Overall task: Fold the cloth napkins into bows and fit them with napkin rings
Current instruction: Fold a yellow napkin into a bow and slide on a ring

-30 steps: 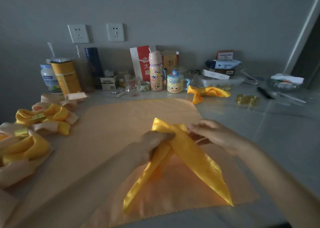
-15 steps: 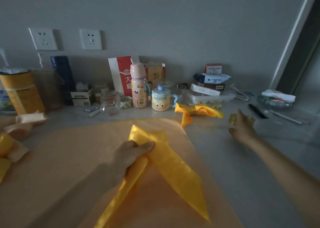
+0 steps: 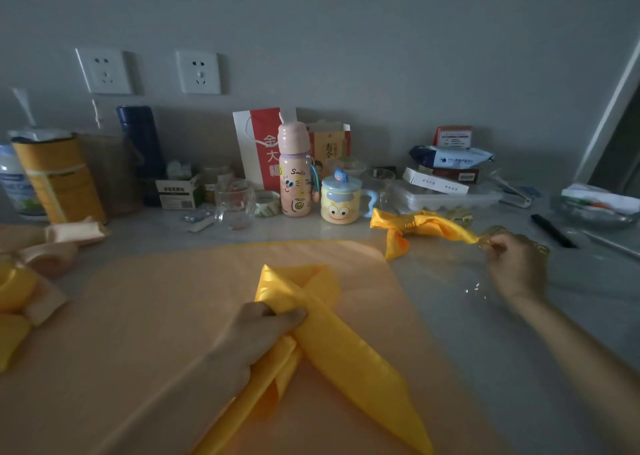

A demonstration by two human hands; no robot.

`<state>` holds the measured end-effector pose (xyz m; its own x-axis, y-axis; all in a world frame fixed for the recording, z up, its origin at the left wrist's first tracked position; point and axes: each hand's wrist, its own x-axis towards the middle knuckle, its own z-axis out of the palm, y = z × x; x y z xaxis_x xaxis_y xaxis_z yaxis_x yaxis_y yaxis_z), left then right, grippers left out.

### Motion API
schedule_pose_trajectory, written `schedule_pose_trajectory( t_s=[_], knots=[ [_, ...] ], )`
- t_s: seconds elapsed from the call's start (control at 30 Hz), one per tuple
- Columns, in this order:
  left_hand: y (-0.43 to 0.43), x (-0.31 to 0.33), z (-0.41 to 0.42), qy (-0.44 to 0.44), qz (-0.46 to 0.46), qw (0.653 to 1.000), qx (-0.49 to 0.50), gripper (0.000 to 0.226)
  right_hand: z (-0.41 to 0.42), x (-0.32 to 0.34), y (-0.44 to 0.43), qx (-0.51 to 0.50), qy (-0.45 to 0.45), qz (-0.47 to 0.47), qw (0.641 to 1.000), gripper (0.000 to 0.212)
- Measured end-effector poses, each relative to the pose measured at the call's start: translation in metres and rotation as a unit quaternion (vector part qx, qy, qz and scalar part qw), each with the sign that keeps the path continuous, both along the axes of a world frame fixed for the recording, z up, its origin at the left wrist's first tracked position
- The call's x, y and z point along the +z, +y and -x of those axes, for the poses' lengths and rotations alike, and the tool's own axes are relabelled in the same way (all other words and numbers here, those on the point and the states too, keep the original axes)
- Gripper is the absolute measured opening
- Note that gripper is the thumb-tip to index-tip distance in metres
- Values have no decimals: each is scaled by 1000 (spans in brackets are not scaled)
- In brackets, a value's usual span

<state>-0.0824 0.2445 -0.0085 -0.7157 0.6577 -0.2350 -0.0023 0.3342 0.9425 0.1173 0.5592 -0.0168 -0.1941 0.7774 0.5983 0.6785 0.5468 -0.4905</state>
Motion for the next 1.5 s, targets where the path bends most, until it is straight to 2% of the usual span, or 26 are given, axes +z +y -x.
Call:
schedule_pose_trajectory(
  t_s=[0.13, 0.2, 0.27, 0.33, 0.37, 0.43, 0.47, 0.53, 0.6, 0.67, 0.73, 0.87, 0.9, 0.97, 1.03, 1.1, 1.13, 1.2, 1.27, 1.37, 1.43, 1.5],
  knots=[
    [-28, 0, 20, 45, 50, 996, 52, 21, 8, 25, -61, 123, 53, -38, 990, 9],
    [-39, -5, 27, 92, 98, 989, 67, 33, 13, 32, -101, 175, 62, -26, 982, 6],
    [-48, -5, 22, 175, 185, 964, 80, 55, 20, 33, -143, 240, 68, 21, 968, 6],
    [-59, -5, 9, 341, 293, 884, 126, 80, 27, 30, -186, 314, 58, 64, 946, 11],
    [-61, -8, 3, 426, 300, 845, 124, 87, 31, 28, -203, 341, 43, 81, 936, 17],
    [-66, -5, -10, 573, 240, 780, 74, 90, 40, 26, -234, 364, 3, 108, 925, 25],
    [-64, -6, -15, 616, 218, 757, 17, 86, 45, 24, -242, 364, -15, 115, 924, 21],
    [-61, -3, -31, 597, 189, 767, -138, 66, 50, 25, -254, 342, -12, 127, 931, 11],
    [-59, -11, -42, 530, 194, 791, -237, 55, 52, 20, -258, 316, 0, 137, 939, 16],
    [-57, -16, -47, 524, 200, 787, -258, 54, 48, 12, -258, 303, 12, 160, 939, 21],
    [-58, -18, -46, 501, 196, 799, -269, 57, 41, 2, -262, 314, 2, 173, 934, 24],
    [-62, -11, -44, 435, 212, 822, -300, 86, 29, 4, -272, 346, -38, 198, 916, 24],
    [-62, -10, -43, 424, 212, 828, -299, 90, 27, 7, -272, 345, -31, 221, 912, 28],
    [-62, -10, -41, 415, 189, 846, -277, 84, 25, 9, -269, 329, 2, 252, 910, 28],
    [-63, -16, -42, 455, 145, 850, -222, 69, 25, 4, -269, 325, 19, 228, 918, 26],
    [-63, -23, -46, 499, 117, 840, -176, 56, 25, -1, -271, 331, -4, 220, 918, 21],
    [-63, -26, -48, 509, 113, 837, -164, 55, 25, -1, -272, 327, -14, 224, 918, 20],
    [-61, -28, -51, 524, 115, 831, -148, 71, 25, -1, -271, 309, -16, 221, 925, 25],
    [-58, -26, -48, 523, 116, 834, -133, 68, 26, 3, -271, 306, 14, 230, 924, 29],
    [-54, -24, -46, 488, 91, 858, -130, 58, 29, 5, -273, 319, 81, 277, 903, 21],
    [-55, -27, -44, 431, 53, 891, -131, 53, 29, 3, -277, 333, 79, 295, 892, 19],
    [-54, -30, -41, 358, -25, 925, -128, 30, 30, 0, -282, 354, 55, 289, 888, 24]
  ],
)
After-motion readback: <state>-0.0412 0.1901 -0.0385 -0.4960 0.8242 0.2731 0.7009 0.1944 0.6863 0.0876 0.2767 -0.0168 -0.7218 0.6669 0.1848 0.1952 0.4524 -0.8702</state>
